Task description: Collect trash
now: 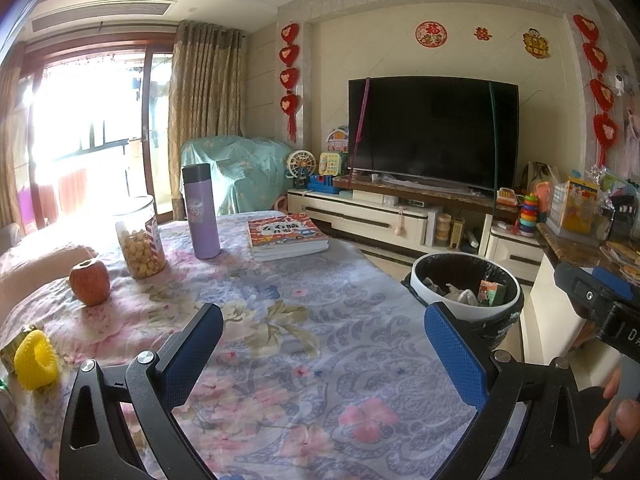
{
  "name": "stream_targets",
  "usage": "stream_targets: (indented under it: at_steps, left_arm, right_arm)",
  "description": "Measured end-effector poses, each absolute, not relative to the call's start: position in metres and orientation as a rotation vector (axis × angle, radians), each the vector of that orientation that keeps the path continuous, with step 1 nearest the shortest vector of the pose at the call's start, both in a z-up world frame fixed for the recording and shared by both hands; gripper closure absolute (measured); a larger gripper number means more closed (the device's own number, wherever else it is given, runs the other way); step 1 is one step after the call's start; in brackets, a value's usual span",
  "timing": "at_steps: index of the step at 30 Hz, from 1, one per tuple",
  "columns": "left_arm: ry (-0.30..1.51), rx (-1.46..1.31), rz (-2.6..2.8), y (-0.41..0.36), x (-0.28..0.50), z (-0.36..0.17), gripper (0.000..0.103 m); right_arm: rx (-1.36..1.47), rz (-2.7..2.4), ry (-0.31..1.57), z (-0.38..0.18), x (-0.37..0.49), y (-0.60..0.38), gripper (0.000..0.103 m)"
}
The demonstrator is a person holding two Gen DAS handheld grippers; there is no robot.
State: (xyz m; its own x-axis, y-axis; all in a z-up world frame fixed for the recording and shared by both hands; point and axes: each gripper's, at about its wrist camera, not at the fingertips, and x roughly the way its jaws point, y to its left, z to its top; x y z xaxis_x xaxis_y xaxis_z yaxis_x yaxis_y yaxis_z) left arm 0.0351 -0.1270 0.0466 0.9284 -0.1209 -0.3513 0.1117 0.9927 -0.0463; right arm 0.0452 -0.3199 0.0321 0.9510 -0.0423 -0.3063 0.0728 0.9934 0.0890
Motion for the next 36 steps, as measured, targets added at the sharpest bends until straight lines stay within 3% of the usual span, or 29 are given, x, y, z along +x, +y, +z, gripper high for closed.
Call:
stream_targets:
  at_steps: [36]
  left_arm:
    - [0.406,-0.056,-0.09,-0.11,0.045,0.031,0.001]
  right_arm:
    - [0.096,0.011,0.352,0.029,0.061,-0.306,0.0]
